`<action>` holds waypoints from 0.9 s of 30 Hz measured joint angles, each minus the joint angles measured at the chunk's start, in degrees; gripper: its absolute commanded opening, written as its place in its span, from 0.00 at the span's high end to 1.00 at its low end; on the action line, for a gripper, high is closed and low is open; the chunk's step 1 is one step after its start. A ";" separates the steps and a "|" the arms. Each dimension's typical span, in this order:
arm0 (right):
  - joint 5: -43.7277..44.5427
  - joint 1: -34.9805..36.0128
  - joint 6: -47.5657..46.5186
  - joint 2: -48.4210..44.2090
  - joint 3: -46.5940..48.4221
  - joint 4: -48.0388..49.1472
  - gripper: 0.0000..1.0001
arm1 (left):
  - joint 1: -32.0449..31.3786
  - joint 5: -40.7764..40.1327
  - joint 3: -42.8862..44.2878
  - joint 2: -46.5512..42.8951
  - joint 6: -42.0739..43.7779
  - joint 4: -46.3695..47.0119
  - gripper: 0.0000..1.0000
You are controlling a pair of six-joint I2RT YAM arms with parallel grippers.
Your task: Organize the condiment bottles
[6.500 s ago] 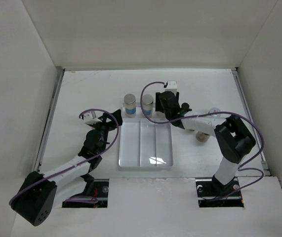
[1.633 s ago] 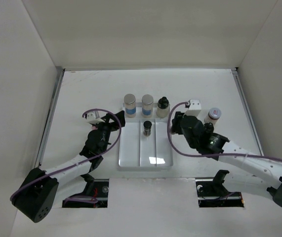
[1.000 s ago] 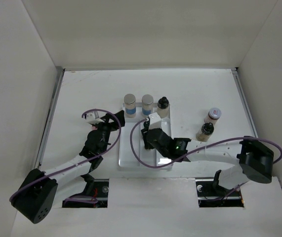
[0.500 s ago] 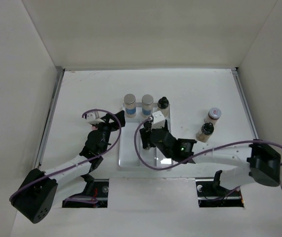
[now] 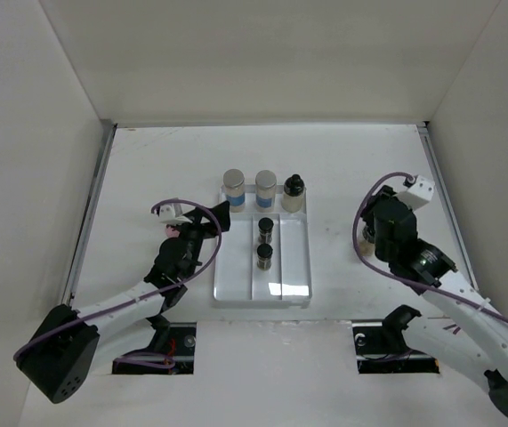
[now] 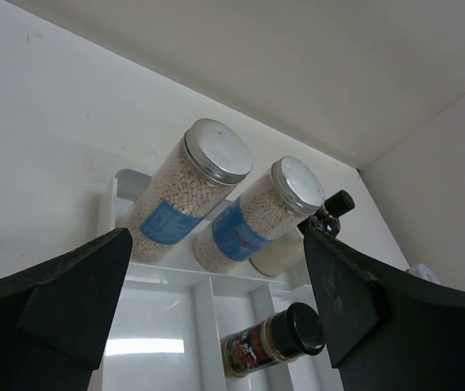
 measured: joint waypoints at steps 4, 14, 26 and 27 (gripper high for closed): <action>0.76 -4.42 2.12 0.37 -1.73 -5.11 0.13 | -0.17 -0.15 0.00 0.17 0.00 0.00 0.13; -3.06 -7.98 4.72 9.27 -8.72 -5.42 0.06 | 0.00 -0.44 0.00 1.49 0.00 0.39 0.13; -8.85 -14.38 5.14 15.85 -10.12 2.69 0.32 | 0.24 -0.39 0.00 3.78 0.00 1.62 0.13; -9.11 -14.43 5.20 15.82 -10.14 2.97 0.33 | 0.24 -0.39 0.00 3.80 0.00 1.79 0.13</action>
